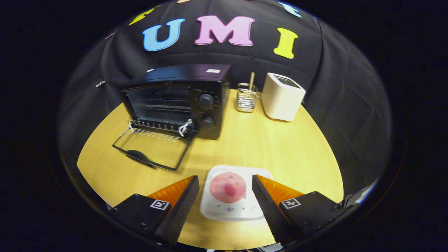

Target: Open the toaster oven, put the food inside, and close the toaster oven door.

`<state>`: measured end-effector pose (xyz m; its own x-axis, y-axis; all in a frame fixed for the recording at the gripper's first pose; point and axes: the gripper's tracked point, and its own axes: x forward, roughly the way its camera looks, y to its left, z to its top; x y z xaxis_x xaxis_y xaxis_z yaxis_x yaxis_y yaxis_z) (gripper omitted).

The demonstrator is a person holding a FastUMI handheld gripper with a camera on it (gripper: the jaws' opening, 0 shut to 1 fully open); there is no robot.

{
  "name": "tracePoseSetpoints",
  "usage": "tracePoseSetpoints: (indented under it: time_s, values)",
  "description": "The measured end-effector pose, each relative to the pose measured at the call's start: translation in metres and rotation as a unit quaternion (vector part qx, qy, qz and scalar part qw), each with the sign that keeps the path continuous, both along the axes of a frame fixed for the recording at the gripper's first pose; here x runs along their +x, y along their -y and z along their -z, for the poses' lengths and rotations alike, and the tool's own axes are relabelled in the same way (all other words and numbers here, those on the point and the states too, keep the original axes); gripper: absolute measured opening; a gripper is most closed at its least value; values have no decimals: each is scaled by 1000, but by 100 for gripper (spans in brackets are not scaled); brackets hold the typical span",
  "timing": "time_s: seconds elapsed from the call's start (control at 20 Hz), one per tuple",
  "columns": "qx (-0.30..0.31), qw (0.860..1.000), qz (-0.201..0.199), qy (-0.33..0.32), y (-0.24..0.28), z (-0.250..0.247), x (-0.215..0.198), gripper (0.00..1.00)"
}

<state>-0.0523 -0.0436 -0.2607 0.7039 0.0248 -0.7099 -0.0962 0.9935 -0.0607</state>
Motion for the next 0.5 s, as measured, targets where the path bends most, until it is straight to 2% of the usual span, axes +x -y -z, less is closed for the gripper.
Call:
tracePoseSetpoints:
  time_s: [0.25,0.5]
  values:
    - [10,999,22,-49,56,26,4,99]
    - [45,992,20,-120,72,62,-3,98]
